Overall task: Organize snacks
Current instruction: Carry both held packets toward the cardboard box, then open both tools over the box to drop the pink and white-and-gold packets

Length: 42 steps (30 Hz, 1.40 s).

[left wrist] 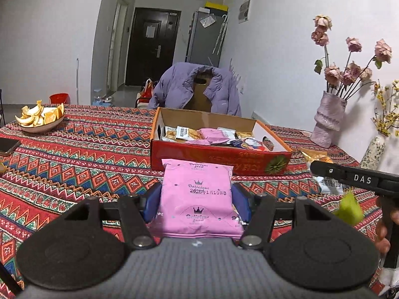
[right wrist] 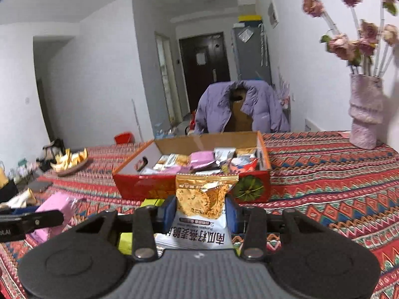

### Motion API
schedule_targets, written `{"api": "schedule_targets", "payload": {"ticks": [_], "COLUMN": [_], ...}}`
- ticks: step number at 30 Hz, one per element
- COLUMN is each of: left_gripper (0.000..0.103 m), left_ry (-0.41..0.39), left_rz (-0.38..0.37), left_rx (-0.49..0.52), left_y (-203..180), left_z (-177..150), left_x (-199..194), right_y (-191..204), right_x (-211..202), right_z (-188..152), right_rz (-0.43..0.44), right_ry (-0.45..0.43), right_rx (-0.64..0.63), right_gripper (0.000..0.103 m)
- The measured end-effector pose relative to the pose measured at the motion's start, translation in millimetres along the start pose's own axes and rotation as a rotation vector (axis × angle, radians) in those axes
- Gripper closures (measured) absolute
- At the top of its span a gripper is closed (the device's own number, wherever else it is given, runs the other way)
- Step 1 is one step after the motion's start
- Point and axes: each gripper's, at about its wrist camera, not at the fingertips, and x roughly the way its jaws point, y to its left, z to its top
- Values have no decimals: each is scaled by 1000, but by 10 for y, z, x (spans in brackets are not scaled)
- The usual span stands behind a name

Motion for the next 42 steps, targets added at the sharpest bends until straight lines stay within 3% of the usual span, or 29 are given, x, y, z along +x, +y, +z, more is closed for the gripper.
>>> {"api": "schedule_targets", "payload": {"ticks": [9,16,23,28,33,38,42], "left_gripper": [41,41,41,41,41,41,41], "left_ry": [-35,-22,-57,-40,57,191,257], "left_rz": [-2,9,6,-2,-28,19,57], "left_rx": [12,7,35,39,15,-24,-34], "left_y": [-130,-124,-90,-43,29,169,288], "left_z": [0,60,510,1060,1501,1655,1584], "left_x": [-194,-59,330,1047,2039,3042,3514], "right_y": [-164,-207,-196,-319,-506,-663,-709], "right_x": [-336,-230,85,655,1692,2751,3289], "right_z": [-43,0,322,846,1293,1363,1304], "right_rz": [-19,-16,25,98,134,87,44], "right_ry": [-34,-21,-14,13,130,274,337], "right_rx": [7,9,-24,-8,57,112,105], "right_gripper": [63,63,63,63,63,62,61]}}
